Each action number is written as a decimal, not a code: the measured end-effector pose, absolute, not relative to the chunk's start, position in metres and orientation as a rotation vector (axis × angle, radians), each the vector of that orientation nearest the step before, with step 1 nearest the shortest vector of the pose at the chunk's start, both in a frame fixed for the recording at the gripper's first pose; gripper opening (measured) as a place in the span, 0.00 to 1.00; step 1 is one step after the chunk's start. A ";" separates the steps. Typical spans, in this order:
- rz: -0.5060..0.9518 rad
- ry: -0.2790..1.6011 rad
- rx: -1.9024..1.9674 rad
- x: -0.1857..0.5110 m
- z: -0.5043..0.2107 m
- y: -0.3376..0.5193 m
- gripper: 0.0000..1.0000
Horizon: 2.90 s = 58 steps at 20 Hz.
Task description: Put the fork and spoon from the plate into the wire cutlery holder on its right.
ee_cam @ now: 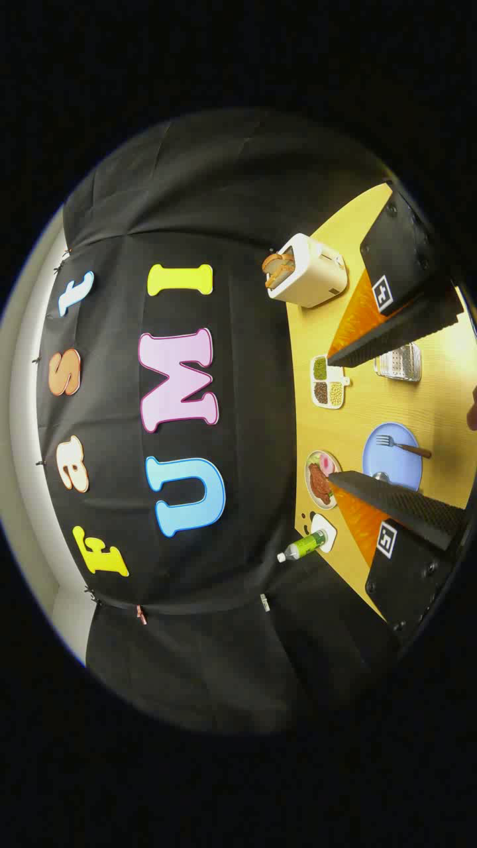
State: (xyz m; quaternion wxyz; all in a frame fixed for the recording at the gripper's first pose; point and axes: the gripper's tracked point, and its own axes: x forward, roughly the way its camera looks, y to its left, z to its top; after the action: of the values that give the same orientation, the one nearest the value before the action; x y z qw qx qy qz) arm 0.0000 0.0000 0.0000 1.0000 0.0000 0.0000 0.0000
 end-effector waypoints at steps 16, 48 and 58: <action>0.102 0.130 -0.028 0.029 -0.028 0.033 0.98; 0.151 0.828 -0.343 0.149 -0.287 0.068 0.83; 0.063 0.948 -0.262 0.156 -0.317 0.055 0.50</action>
State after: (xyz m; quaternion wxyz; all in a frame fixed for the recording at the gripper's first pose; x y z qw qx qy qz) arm 0.1564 0.0552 -0.3170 0.8810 -0.1257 0.4550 0.0303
